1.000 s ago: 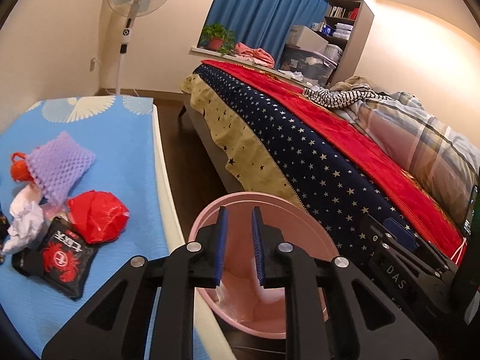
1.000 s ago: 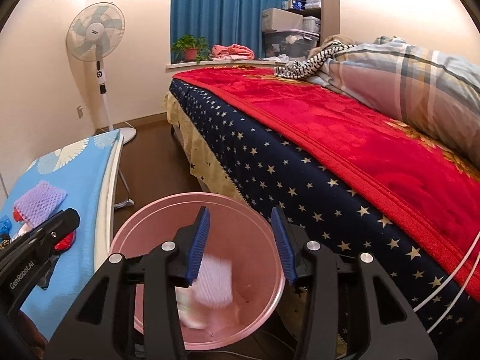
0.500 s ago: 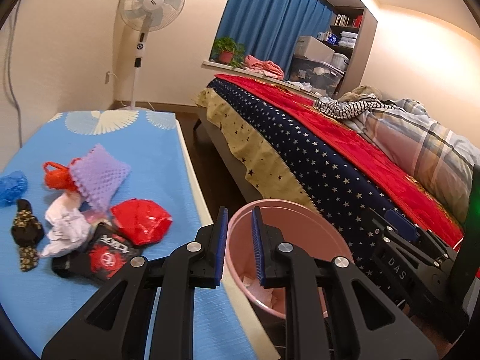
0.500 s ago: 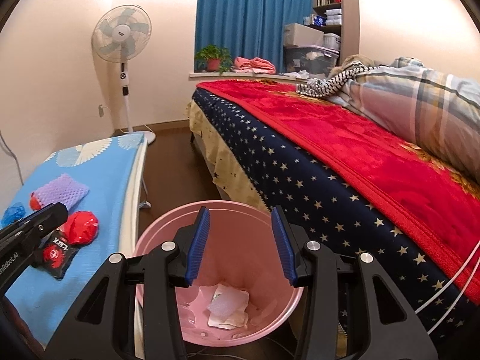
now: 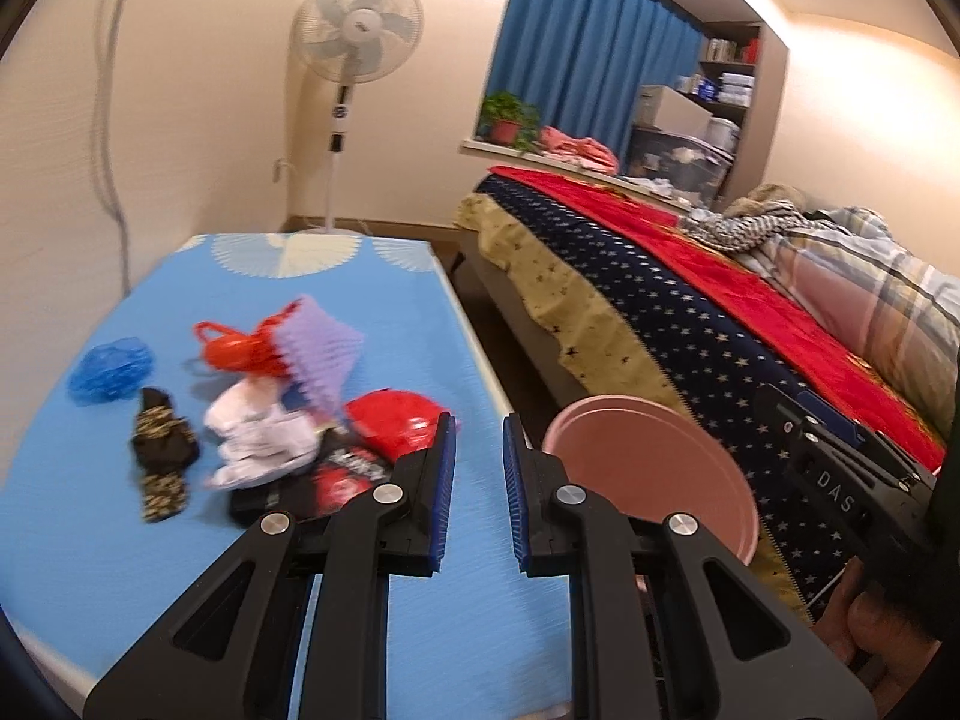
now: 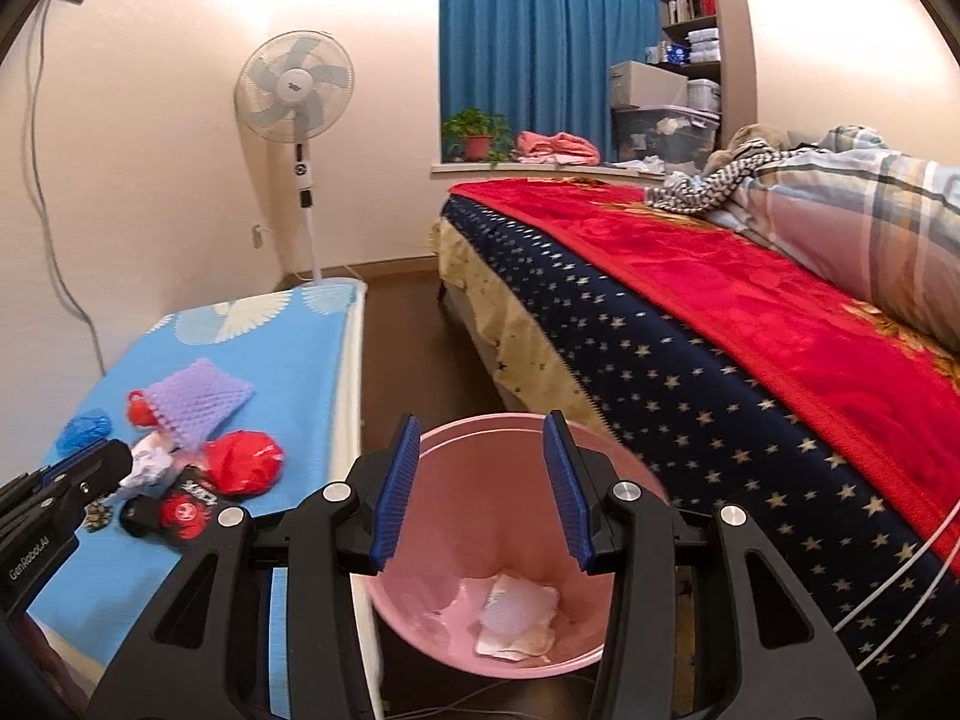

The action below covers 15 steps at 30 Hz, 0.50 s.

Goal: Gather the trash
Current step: 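Move both open grippers back toward the remaining trash on the table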

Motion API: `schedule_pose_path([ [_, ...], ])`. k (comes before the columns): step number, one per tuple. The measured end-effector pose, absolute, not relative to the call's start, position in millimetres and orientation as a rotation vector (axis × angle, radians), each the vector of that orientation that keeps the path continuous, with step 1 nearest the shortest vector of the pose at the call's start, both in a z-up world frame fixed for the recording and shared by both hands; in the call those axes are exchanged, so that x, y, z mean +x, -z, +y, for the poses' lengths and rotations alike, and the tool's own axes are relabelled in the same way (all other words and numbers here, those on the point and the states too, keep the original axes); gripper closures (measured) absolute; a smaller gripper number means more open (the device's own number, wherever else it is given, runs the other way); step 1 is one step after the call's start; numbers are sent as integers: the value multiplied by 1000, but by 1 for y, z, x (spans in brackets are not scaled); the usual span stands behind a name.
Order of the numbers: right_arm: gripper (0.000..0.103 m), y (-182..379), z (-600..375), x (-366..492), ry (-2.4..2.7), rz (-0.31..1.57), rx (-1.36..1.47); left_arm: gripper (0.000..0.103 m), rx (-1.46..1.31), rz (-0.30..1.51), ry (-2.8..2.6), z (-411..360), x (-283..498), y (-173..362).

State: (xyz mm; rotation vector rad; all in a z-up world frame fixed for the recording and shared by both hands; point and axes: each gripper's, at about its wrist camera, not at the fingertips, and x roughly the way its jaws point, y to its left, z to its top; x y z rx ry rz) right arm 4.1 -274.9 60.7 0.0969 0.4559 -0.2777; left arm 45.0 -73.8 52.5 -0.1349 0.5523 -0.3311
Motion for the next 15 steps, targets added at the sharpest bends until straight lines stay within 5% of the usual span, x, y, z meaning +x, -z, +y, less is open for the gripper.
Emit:
schedule_pose_path([
  [15,59,-39,-218,36,71,510,127,87,-190,586,65,-3,50,-26],
])
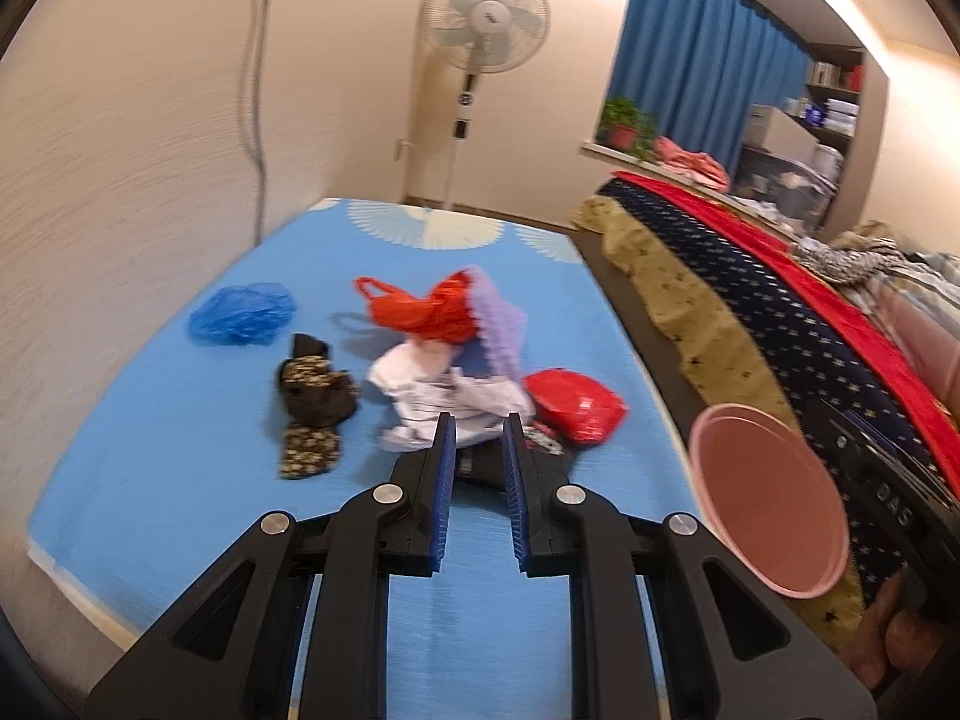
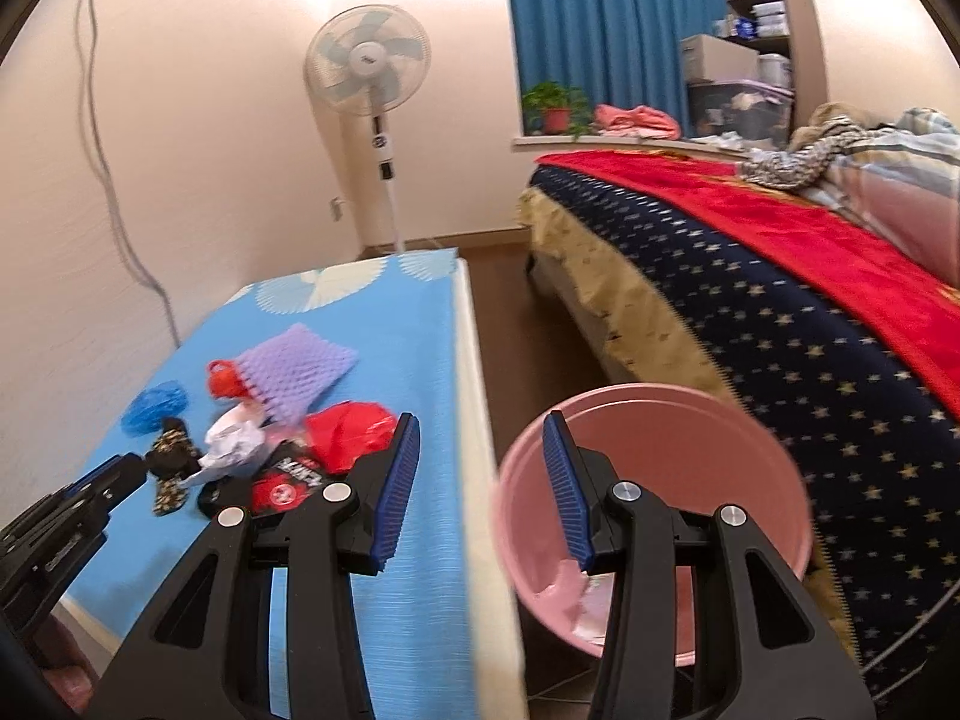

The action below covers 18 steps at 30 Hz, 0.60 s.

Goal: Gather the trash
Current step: 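Move both open grippers back toward the remaining trash on the table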

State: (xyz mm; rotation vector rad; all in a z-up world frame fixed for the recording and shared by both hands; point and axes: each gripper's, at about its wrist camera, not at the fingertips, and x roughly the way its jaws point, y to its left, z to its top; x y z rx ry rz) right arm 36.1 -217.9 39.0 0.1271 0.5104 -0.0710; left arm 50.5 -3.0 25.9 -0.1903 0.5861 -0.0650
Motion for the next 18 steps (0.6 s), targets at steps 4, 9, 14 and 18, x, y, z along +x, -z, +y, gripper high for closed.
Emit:
schedule_pose_path([
  [4,59,-30,-205,46,26,529,120,87,-194,590,25,3,57,-19],
  [9,59,-16,-195,61,-10,557,126,87,-210,606,-15,12,67,-10],
  [14,59,-5,-185,79,-53,588,135,87,-215,611,-9,10,75,-6],
  [18,59,2,-177,90,-80,603,125,87,-212,597,25,3,78,-8],
])
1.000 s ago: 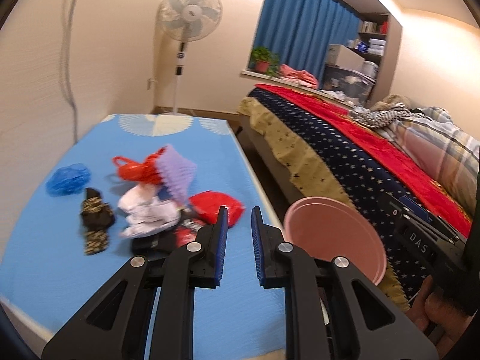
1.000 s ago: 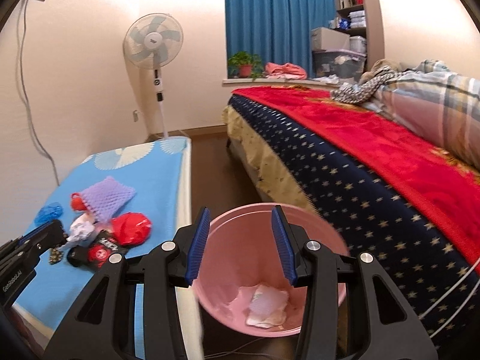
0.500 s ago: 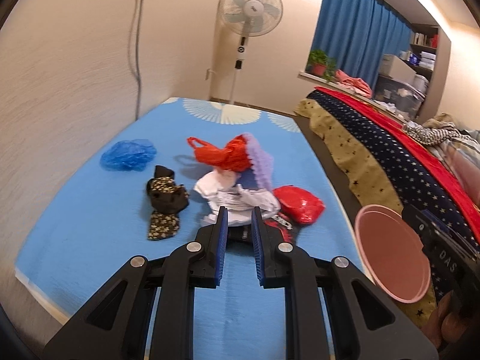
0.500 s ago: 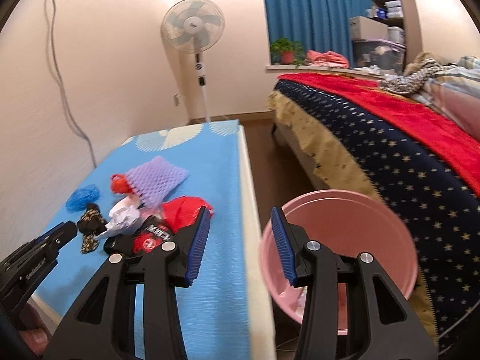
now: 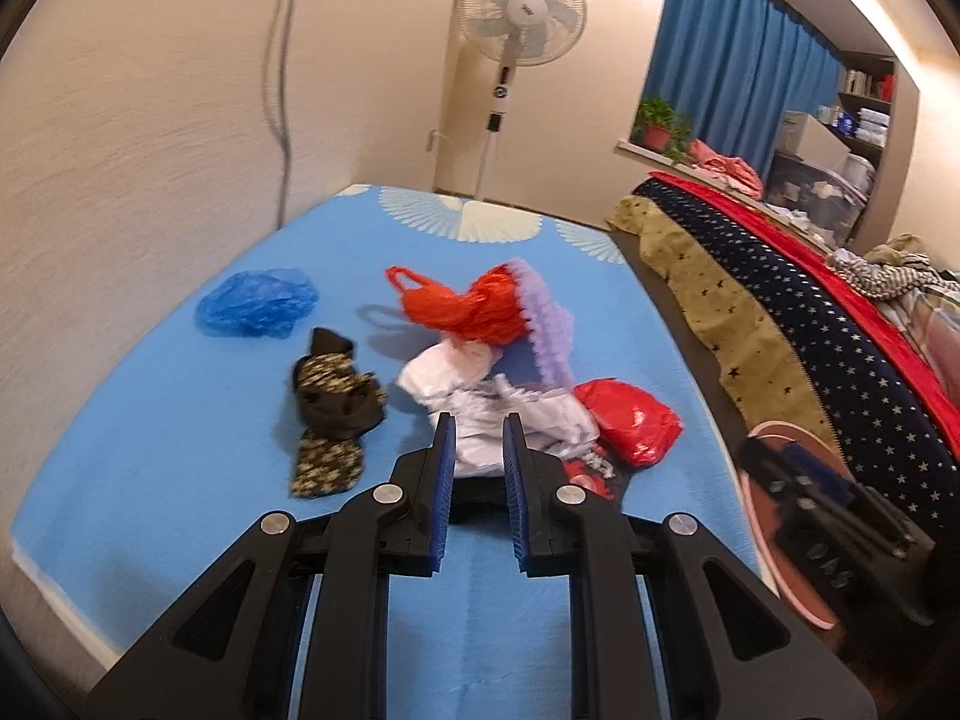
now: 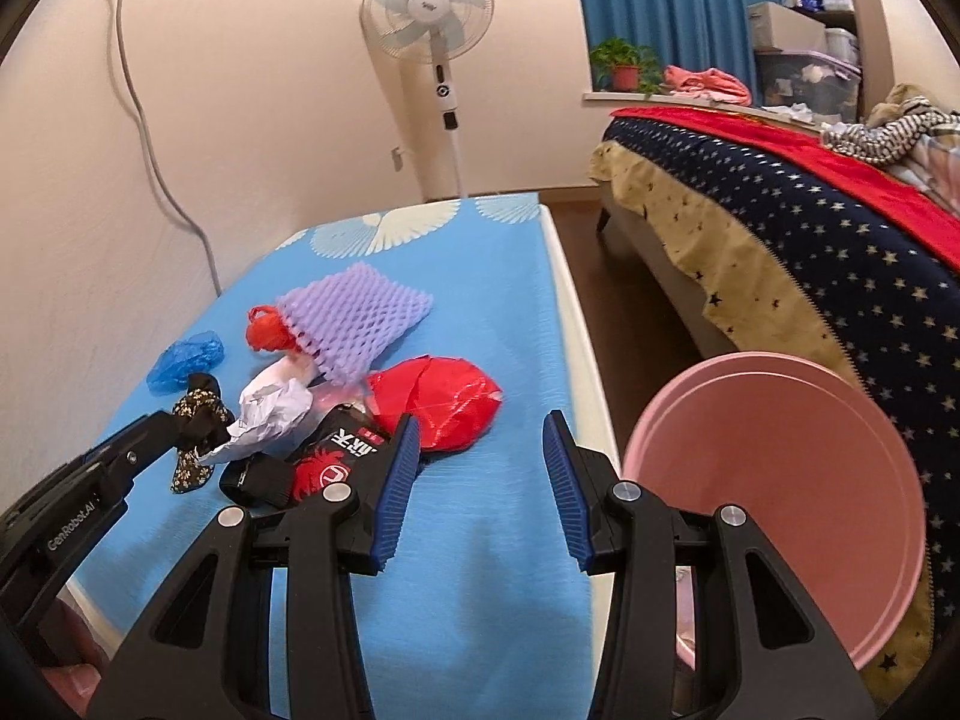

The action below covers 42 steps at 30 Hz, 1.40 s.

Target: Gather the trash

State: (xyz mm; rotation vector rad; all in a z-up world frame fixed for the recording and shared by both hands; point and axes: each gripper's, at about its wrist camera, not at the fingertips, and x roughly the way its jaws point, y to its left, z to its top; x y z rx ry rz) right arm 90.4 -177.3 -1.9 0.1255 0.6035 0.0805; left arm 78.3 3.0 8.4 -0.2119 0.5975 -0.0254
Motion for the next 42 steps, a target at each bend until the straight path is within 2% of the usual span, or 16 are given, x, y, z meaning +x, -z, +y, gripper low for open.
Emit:
schedule_pose_path([
  [5,59,4,-181,96,-82,611,136,84,-204,595,91,-11,89,-10],
  [7,59,5,-186,97,-78,615,146,68,-197,606,98,-16,94,-8],
  [10,58,6,-191,100,-75,623,150,63,-185,645,105,-23,103,-1],
  [12,52,7,-195,101,-71,626,150,63,-180,668,94,-25,108,3],
  [16,48,10,-200,103,-68,639,165,63,-183,708,75,-26,119,11],
  [18,43,10,-199,105,-77,645,167,64,-185,719,65,-25,121,13],
  [20,37,10,-196,110,-99,655,163,78,-199,723,57,-21,121,13],
  [23,29,12,-186,121,-134,675,153,86,-204,703,16,-16,117,8],
  [33,12,28,-152,167,-177,776,78,87,-206,653,-54,-6,110,-5],
  [42,13,44,-149,191,-175,863,76,87,-202,652,-68,-1,110,-5],
])
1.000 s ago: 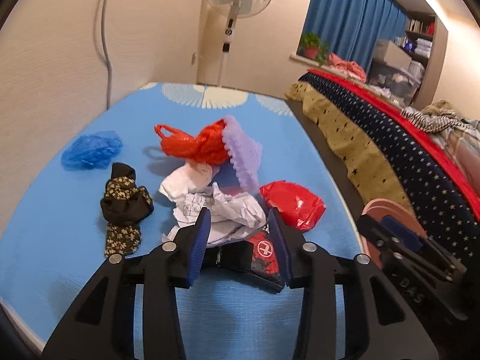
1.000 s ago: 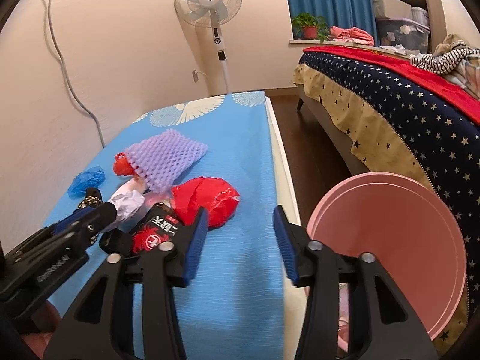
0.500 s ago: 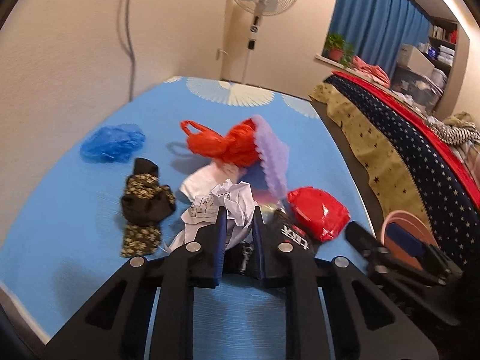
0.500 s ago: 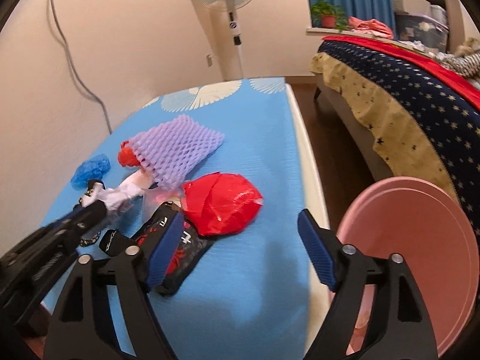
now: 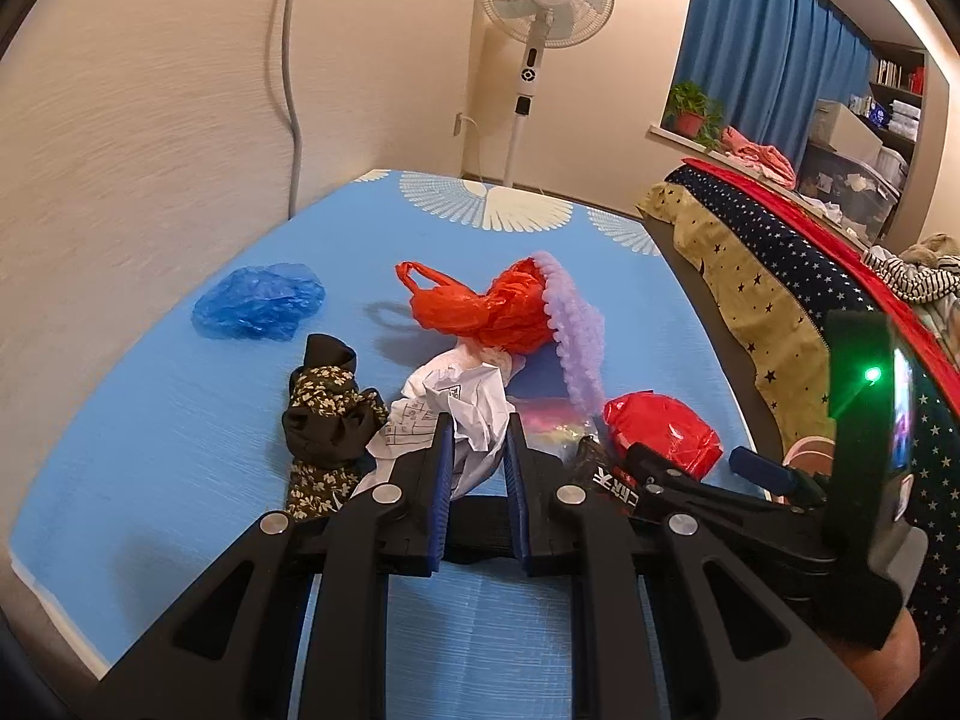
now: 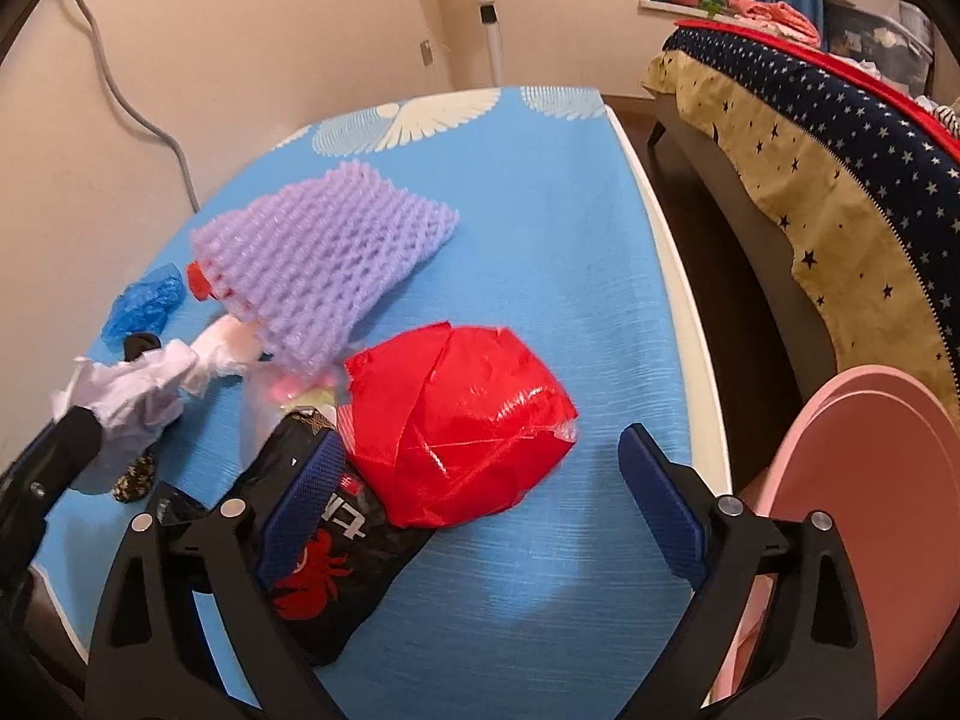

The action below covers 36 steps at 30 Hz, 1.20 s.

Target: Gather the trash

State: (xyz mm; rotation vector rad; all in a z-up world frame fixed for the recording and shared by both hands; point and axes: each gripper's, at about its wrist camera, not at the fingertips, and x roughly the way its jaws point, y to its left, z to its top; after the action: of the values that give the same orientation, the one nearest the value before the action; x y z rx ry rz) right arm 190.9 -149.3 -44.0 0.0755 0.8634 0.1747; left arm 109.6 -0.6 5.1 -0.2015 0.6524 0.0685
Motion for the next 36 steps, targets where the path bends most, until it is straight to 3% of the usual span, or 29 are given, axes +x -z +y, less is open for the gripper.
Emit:
schedule_pose_path([
  [4,30,45,-146,189,-194,861,64,87,-196,645,-69,0,109,-6],
  [8,34,43,-147,186,-198,848,61,87,-195,640,-69,2,108,-8],
  [29,37,-17,-180,106,-131,691,34,87,-159,592,31,-12,85,-25],
  [31,51,-23,-189,97,-108,677,44,87,-155,589,44,-15,81,-26],
  [32,67,-25,-194,94,-98,674,47,87,-150,585,51,-16,80,-27],
  [36,66,-32,-211,83,-63,661,75,87,-139,578,65,-21,75,-29],
])
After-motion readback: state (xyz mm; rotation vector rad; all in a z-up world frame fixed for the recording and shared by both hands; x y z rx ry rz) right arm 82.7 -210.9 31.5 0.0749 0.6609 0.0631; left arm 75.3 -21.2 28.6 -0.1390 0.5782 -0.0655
